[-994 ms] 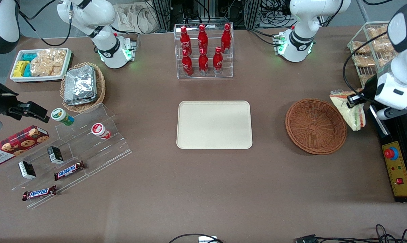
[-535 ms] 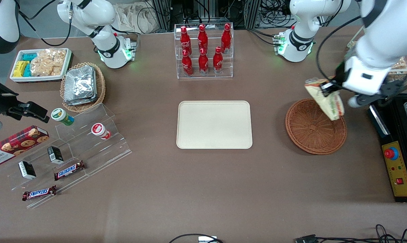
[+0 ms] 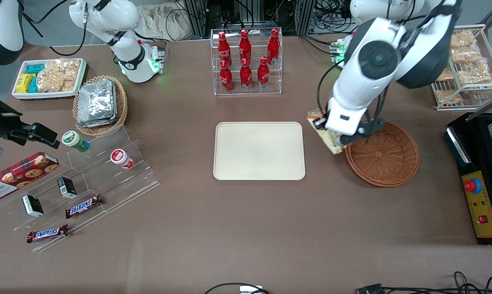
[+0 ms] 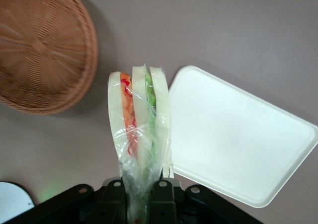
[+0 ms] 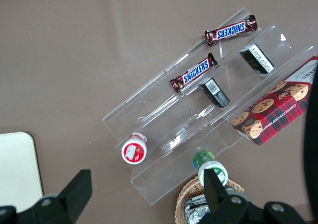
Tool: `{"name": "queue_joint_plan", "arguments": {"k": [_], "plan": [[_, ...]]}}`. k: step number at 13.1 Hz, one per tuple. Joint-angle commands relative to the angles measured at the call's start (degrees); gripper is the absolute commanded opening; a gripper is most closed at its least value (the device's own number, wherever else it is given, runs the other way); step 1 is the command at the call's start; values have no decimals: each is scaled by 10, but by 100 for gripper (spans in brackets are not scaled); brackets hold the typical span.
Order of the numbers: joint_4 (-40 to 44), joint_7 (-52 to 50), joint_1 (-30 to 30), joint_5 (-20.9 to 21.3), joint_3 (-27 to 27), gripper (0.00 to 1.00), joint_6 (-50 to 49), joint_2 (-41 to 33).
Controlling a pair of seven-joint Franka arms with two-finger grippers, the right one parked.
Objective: Place sandwich from basket to tray
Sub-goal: 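Carry the sandwich over the cream tray and lower it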
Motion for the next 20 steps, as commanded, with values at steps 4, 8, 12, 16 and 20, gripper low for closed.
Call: {"name": "queue_joint_plan", "arguments": {"k": [4,8,12,16,20], "plan": [[11,-5,-97,90,-5,0,53,98],[-50,-2,-120,131,-5,0,122,122],[-113,2,-114,147,-3,0,202,128],[-132,11,-97,178,-1,0,240,154],[-142,15,-89,205,-2,0,256,163]]}}
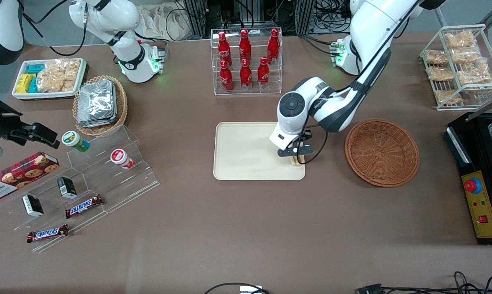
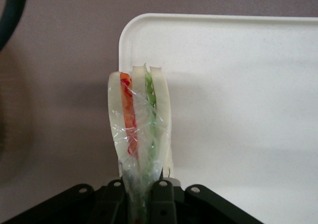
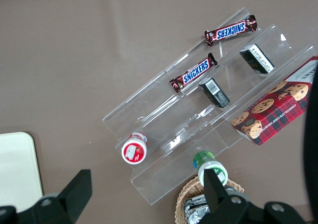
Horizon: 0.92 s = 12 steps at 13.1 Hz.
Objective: Place sandwich from basket to tray
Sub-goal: 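Carry the sandwich over the cream tray and lower it, then open the left gripper to release the sandwich onto the tray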
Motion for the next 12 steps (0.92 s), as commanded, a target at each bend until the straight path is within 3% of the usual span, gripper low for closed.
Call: {"name": "queue_joint_plan", "arguments": {"k": [1,7,8,10,11,12], "plan": [[-18,6,3,16,-5,0,37,-3],[-34,6,-2,24,-6,0,58,-3],[-34,6,-2,24,-6,4,58,-4],[-33,6,-1,24,-6,88,61,-3],[-33,6,-1,24,-7,100,63,-5],[-33,6,1,23,-7,100,62,-7]]}}
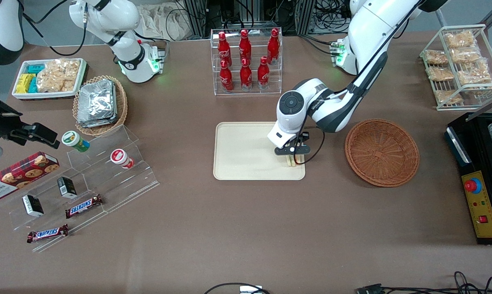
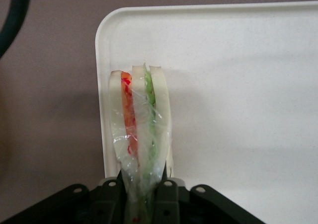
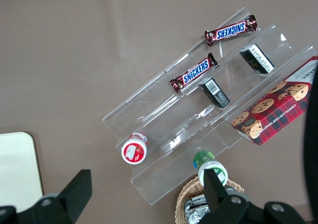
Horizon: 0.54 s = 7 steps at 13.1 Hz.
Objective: Place sandwich from basket to tray
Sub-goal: 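Open the left gripper to release the sandwich onto the tray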
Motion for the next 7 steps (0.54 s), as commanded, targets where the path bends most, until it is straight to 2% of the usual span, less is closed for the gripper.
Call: {"name": "queue_joint_plan", "arguments": {"k": [1,7], "plan": [[-7,1,6,9,-4,100,8,-12],[-3,-10,8,-3,-5,100,-12,-47]]}}
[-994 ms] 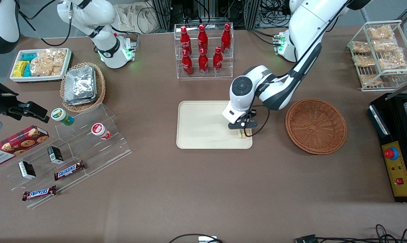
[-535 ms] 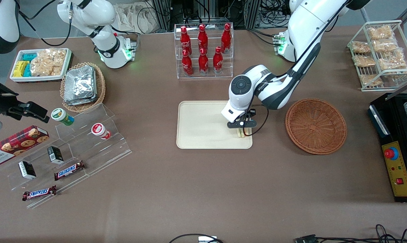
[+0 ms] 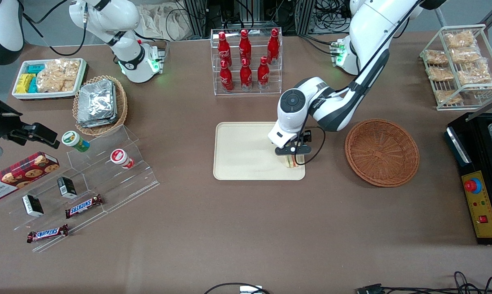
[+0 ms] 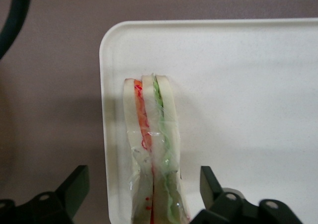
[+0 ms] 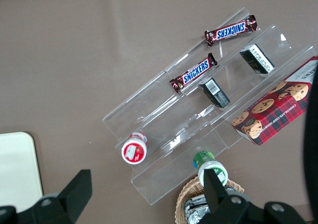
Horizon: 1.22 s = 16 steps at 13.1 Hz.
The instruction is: Place sandwich from basket to tray
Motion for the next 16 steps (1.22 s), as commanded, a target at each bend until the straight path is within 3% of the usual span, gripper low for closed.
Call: {"name": "queue_joint_plan", "arguments": {"k": [1,4,7,10,16], "plan": [[-1,-8,7,-15,-5,100,-23,-41],[41,4,32,-56,-7,100,-99,-73],[133,89,73,-132,-4,100,-243,-112],[232,151,150,-140,-3,100,-373,-121],[247,226,304,-141,-3,100,-403,-173]]}}
